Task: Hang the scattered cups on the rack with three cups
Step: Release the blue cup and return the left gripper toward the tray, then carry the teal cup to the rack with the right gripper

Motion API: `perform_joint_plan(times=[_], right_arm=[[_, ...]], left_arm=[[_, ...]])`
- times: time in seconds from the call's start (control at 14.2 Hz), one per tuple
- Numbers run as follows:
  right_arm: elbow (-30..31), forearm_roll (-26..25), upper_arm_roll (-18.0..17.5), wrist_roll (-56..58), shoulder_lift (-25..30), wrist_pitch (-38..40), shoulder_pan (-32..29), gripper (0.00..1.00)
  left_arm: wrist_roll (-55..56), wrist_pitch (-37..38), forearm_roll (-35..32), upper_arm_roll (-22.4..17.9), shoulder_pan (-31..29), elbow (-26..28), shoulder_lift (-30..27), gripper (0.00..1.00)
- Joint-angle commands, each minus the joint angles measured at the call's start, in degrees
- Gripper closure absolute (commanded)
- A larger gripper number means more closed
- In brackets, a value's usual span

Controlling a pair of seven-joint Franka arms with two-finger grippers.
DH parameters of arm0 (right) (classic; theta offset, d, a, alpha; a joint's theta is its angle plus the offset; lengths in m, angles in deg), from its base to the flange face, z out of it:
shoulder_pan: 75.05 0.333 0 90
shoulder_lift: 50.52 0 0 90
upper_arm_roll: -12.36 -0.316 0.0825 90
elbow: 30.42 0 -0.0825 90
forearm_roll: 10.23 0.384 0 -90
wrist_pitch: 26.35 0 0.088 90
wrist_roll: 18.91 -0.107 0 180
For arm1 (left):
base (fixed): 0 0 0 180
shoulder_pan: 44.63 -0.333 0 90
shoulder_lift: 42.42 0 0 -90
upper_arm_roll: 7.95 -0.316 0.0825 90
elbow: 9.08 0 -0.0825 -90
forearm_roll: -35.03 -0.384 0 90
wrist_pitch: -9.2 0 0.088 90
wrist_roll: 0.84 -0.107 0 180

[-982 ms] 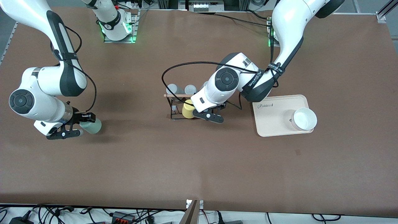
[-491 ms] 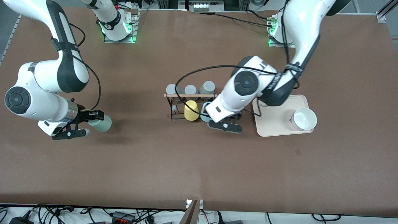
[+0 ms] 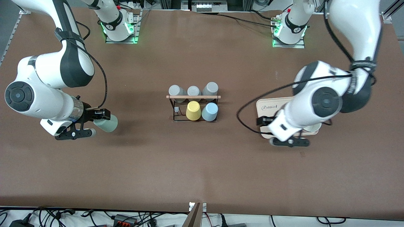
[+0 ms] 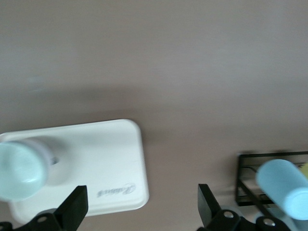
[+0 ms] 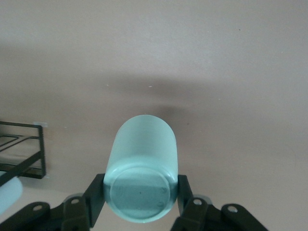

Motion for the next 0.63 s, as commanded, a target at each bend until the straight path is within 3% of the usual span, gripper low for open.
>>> perform_joint_plan(times=[0.0, 0.28, 0.56], right_arm=[[-2.6, 0.6, 0.0, -4.8, 0.1, 2.4, 2.6, 0.85], [-3.9, 0.9, 0.0, -11.5, 0.0, 2.3, 6.3, 0.85], [-4.4, 1.5, 0.0, -21.8, -1.6, -0.4, 12.2, 0.85]], left_arm=[[-0.7, 3.8, -0.2, 0.6, -3.6, 0.8, -5.0, 0.00], [-2.0, 10.5, 0.4, 0.6, -7.5, 1.7, -11.0, 0.00], [-4.2, 9.9, 3.3, 0.9, -11.4, 7.0, -14.8, 0.00]])
